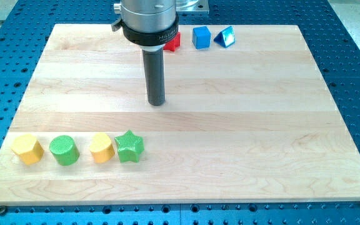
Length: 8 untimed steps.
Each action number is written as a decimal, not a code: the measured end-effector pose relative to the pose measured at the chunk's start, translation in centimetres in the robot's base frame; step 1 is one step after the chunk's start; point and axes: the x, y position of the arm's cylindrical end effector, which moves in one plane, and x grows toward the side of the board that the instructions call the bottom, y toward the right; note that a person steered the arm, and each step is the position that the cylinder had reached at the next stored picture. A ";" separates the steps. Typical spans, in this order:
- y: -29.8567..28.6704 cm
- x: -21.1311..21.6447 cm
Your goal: Place the yellow blocks to the left side of the green circle
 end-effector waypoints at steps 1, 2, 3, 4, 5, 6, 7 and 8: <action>0.0 0.0; 1.8 1.3; 11.8 3.8; 9.4 12.1; 3.7 14.4; -0.8 11.8; -3.8 10.8; -4.8 14.9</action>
